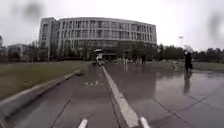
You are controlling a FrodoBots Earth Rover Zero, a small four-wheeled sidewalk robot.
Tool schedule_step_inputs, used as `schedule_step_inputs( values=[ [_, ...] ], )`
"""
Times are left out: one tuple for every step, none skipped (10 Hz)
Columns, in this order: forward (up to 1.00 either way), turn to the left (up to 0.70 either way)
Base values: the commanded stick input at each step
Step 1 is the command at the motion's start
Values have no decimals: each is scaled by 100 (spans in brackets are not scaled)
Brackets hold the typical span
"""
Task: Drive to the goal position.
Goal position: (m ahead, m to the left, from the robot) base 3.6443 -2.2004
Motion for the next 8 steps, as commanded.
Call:
schedule_step_inputs(
  values=[
    [100,3],
    [100,3],
    [100,3],
    [100,2],
    [100,2],
    [100,2],
    [100,2],
    [100,2]
  ],
)
